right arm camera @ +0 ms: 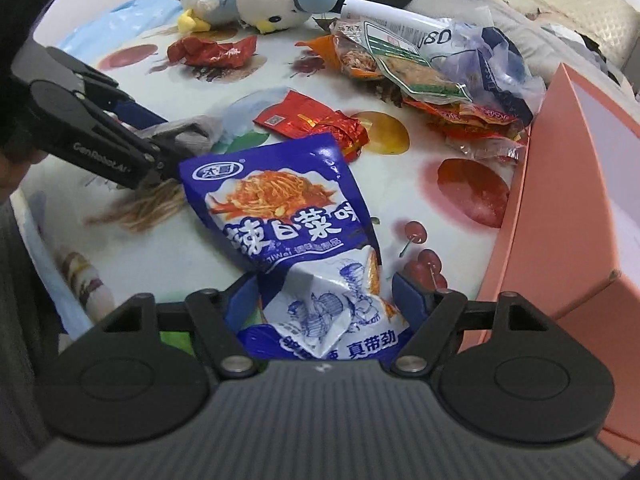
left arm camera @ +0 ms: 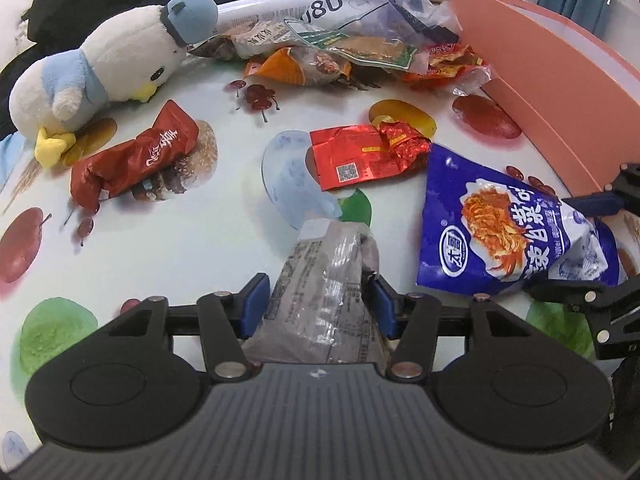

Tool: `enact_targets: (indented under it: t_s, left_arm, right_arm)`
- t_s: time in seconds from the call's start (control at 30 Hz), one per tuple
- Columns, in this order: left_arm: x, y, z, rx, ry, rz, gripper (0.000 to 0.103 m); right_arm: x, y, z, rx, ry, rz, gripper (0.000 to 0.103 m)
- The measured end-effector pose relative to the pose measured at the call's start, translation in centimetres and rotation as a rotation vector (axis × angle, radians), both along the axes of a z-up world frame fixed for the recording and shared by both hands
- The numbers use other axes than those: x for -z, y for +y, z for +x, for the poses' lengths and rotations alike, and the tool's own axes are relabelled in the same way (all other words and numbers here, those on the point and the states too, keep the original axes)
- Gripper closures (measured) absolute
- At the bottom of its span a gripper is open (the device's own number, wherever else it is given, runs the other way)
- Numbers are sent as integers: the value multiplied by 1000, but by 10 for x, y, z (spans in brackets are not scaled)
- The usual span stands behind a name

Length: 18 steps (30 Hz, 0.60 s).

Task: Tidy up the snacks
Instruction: 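Close the left tool on the clear wrapper while the right tool grips the blue bag, then carry the clear wrapper and blue bag with both tools over the pink box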

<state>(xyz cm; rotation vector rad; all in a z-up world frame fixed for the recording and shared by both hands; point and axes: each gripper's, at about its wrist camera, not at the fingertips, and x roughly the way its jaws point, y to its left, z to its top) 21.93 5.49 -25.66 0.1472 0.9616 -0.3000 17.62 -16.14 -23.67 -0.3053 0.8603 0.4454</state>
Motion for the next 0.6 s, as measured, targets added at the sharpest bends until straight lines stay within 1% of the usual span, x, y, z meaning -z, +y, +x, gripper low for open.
enact_targets:
  t_s: [0.03, 0.17, 0.23, 0.3, 0.47, 0.6]
  left_arm:
    - [0, -1, 0, -4, 0, -3, 48]
    - [-4, -3, -6, -47, -4, -5, 54]
    - [-7, -2, -11, -77, -3, -32, 55]
    - [-11, -2, -17, -110, -2, -52, 56]
    - [-26, -3, -37, -171, -10, -107, 56]
    - [-46, -6, -53, -223, -25, -133, 56]
  right_arm:
    - [0, 0, -2, 2, -6, 1, 30]
    - [-3, 5, -7, 7, -34, -14, 45]
    - [-7, 5, -9, 12, -37, -15, 49]
    - [-11, 3, -9, 31, -34, -1, 58]
    - [-22, -4, -15, 108, -44, 35, 62]
    - [-34, -10, -28, 159, -58, 74, 63]
